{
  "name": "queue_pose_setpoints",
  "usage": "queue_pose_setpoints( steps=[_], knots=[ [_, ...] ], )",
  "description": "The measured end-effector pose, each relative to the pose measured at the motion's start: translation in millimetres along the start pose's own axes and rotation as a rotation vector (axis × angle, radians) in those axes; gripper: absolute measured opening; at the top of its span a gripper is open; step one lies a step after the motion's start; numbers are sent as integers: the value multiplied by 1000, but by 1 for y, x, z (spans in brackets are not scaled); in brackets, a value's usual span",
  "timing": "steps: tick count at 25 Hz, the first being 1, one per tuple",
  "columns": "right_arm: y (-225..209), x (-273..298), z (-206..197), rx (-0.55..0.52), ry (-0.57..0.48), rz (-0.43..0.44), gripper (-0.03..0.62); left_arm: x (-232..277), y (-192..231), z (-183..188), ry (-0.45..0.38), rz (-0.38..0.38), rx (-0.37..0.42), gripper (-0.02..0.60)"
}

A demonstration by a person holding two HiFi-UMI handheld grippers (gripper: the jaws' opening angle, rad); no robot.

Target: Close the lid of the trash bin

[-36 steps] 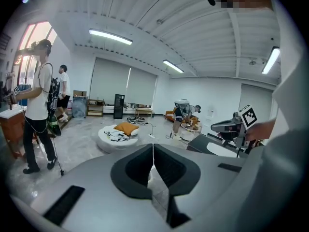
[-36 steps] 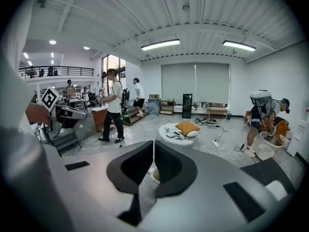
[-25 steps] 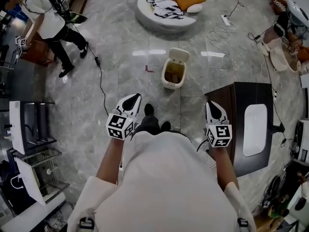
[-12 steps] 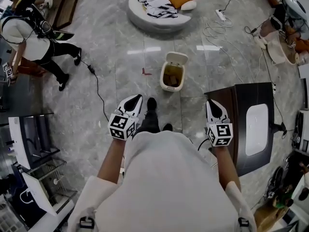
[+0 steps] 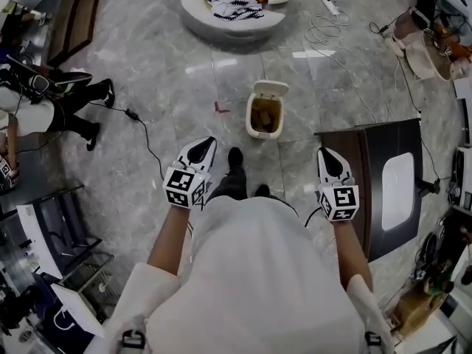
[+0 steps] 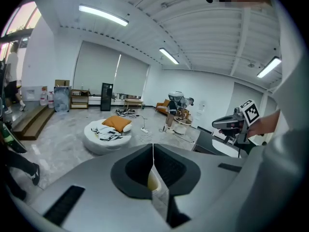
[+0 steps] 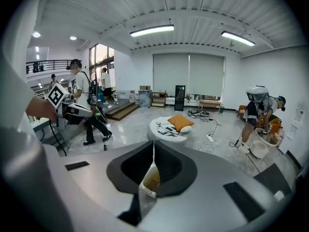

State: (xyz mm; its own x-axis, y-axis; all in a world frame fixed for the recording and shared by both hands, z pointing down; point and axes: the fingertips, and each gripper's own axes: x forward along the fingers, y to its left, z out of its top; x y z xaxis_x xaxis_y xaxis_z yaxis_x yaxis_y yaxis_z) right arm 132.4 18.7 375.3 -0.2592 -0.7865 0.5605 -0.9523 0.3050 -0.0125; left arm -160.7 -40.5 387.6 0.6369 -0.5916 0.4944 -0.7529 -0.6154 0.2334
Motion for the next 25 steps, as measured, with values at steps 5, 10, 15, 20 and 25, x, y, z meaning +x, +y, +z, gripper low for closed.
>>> queue_pose_setpoints(
  steps=[5,10,15,20,25],
  knots=[
    [9,21,10,-12,34,-15,32,19,28,10,17,-46,17,20],
    [17,45,15,5,56,-44,32,44,49,13,36,-103,29,20],
    [30,58,9,43,92,-63,32,60,60,3,79,-157,39,20],
    [30,69,-2,70,130,-73,32,85,67,-2,111,-192,48,20],
    [24,76,-23,86,166,-71,32,112,64,-3,146,-223,69,20]
  ],
)
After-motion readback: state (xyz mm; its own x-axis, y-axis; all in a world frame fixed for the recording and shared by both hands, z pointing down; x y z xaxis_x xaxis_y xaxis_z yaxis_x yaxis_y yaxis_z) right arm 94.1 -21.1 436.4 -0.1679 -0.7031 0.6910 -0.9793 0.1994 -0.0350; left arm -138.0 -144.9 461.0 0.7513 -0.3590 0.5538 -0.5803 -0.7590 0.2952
